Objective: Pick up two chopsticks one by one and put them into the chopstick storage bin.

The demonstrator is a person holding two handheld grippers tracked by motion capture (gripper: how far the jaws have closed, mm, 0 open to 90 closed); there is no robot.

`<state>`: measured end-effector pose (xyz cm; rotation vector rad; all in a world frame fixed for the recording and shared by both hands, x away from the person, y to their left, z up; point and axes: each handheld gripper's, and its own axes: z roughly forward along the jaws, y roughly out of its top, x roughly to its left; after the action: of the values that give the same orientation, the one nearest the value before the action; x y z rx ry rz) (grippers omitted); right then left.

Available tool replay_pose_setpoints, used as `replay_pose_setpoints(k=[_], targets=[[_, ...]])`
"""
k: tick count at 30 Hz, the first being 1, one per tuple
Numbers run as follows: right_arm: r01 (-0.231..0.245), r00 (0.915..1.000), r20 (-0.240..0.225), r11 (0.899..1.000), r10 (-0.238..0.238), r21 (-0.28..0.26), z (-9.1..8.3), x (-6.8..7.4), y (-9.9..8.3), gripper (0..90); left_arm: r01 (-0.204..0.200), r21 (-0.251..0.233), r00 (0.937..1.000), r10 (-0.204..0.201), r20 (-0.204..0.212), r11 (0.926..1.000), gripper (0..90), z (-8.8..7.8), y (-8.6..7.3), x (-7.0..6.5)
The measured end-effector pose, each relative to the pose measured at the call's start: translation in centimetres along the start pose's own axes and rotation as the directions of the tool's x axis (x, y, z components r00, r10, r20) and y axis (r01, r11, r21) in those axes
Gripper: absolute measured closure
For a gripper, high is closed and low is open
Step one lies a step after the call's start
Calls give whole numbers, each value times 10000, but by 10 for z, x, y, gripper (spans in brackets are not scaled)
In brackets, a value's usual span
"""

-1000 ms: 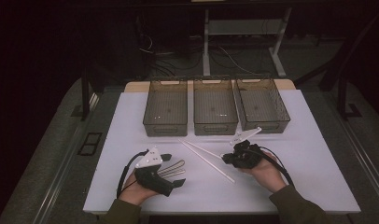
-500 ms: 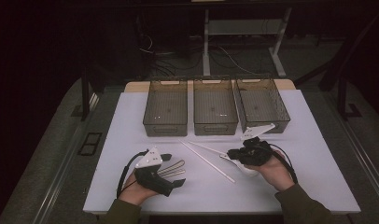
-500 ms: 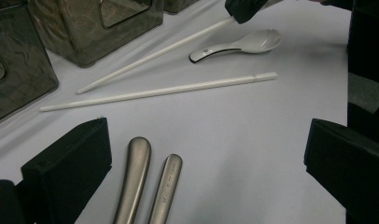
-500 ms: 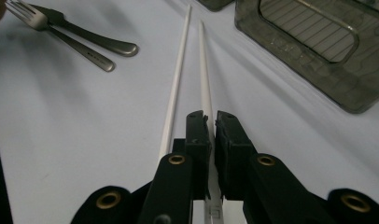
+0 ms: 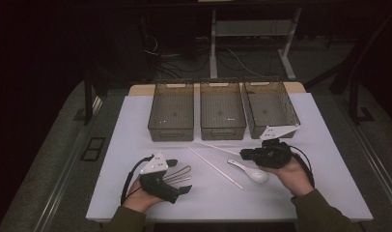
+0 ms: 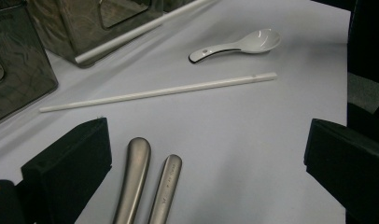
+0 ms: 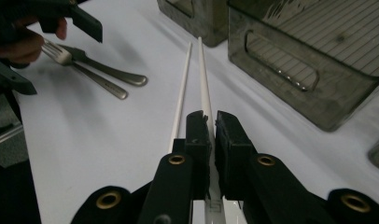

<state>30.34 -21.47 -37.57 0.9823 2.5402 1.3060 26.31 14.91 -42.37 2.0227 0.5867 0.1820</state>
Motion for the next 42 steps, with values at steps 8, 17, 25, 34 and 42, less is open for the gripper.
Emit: replay_pose_setpoints(k=[8, 17, 25, 34, 42], targets=[[4, 9999, 116, 9978, 4, -660, -16, -4, 13, 840, 69, -80, 10000, -70, -35, 9999, 1, 0, 0, 0], [-47, 9996, 256, 9929, 78, -1186, -19, -9, 33, 840, 18, -53, 10000, -18, 21, 10000, 1, 1, 0, 0], [96, 9983, 581, 9927, -26, -1203, -3, -7, 61, 840, 106, -144, 9999, -106, 32, 9998, 1, 2, 0, -2], [54, 9965, 836, 9933, 43, -1157, 20, -11, 89, 839, -16, -81, 10000, 17, 74, 10000, 1, 4, 1, -3], [277, 9938, 1095, 9955, -177, -902, 46, -9, 115, 839, 111, -180, 9999, -109, 100, 9998, 1, 4, 1, -3]])
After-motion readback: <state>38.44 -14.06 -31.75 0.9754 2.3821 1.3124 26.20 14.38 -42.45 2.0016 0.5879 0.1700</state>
